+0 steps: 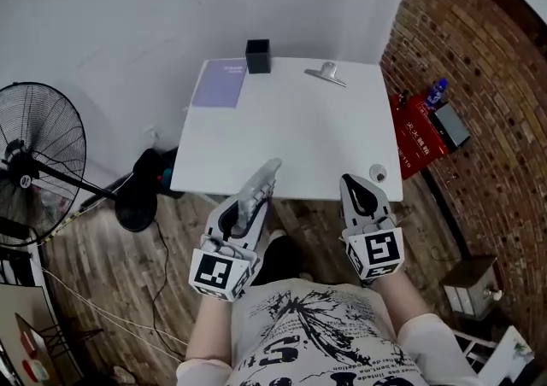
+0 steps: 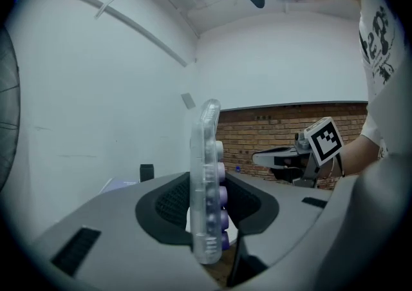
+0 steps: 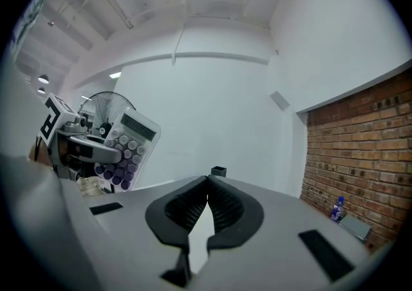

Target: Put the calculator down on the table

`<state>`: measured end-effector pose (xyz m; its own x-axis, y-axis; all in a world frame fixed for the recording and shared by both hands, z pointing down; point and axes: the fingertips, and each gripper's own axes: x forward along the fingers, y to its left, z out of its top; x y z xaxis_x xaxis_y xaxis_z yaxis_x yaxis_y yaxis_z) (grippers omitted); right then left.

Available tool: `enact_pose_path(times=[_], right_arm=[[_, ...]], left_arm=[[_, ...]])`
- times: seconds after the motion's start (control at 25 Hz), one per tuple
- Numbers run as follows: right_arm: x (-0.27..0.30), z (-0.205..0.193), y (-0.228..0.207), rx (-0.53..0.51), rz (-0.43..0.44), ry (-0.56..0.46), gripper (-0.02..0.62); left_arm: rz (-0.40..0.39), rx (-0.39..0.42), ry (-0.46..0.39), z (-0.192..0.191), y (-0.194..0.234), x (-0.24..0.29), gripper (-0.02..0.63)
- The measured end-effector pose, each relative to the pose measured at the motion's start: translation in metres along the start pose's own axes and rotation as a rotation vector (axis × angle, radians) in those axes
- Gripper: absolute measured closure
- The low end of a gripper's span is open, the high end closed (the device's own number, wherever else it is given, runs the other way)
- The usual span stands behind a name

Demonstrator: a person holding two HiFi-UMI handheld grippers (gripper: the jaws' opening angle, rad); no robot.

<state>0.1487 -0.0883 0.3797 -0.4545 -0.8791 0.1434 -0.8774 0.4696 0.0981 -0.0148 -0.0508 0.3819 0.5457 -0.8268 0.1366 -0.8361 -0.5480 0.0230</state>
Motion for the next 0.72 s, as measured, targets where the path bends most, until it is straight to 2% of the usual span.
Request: enact_pose_path(times=[0.2,0.44,0.72], right_arm=[[0.070,-0.008,-0.028,0.017,-0.024,0.022,0.580],[0.158,-0.008,-0.064,0.044,-0.084,0.050,0.580],[0.238,-0.045,-0.087,0.085,-0.097,0.134,0.580]], left_arm=[[-0.020,-0.022,0.025,-0.007,0.056,0.069,0.465],[-0.060,-0.073,0.101,-0.022,0.121,0.154,0.465],[-0.137,-0.151,0.227,-0.074,0.164,0.236,0.465]])
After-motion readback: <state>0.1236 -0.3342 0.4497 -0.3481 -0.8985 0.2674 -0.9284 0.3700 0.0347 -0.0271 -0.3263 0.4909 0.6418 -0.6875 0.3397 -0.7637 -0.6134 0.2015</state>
